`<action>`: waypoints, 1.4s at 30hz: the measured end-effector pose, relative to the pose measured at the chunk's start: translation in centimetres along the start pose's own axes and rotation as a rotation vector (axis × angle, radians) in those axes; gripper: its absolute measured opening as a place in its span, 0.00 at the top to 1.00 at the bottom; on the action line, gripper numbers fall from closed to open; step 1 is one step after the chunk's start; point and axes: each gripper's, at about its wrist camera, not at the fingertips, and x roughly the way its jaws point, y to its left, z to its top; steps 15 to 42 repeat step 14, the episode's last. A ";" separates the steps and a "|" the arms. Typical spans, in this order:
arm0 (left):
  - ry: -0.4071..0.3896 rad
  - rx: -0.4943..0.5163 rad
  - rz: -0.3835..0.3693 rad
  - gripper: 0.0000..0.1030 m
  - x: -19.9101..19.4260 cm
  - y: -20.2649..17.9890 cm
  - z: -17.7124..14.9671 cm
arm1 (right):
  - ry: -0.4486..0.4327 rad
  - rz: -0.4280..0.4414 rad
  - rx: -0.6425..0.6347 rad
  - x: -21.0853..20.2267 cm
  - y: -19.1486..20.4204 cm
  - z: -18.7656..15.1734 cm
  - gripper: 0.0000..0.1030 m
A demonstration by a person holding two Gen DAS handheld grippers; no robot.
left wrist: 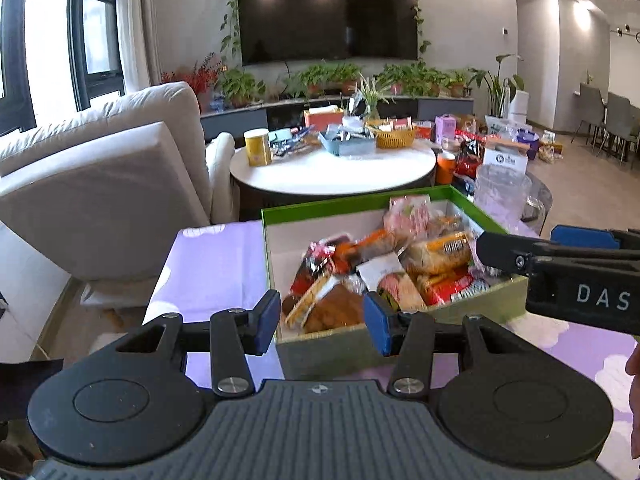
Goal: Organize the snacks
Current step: 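Withdraw both open tools from the green box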
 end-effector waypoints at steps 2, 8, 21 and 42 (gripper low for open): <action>0.003 -0.001 -0.008 0.58 -0.4 -0.1 -0.3 | 0.000 0.005 -0.002 -0.5 0.0 -0.3 0.32; -0.013 0.013 -0.003 0.58 -1.7 -0.7 -0.8 | -0.008 0.012 -0.003 -1.7 0.3 -1.1 0.32; -0.008 0.005 -0.006 0.58 -2.3 -0.9 -1.2 | -0.017 0.008 0.006 -2.5 -0.1 -1.4 0.32; -0.008 0.005 -0.006 0.58 -2.3 -0.9 -1.2 | -0.017 0.008 0.006 -2.5 -0.1 -1.4 0.32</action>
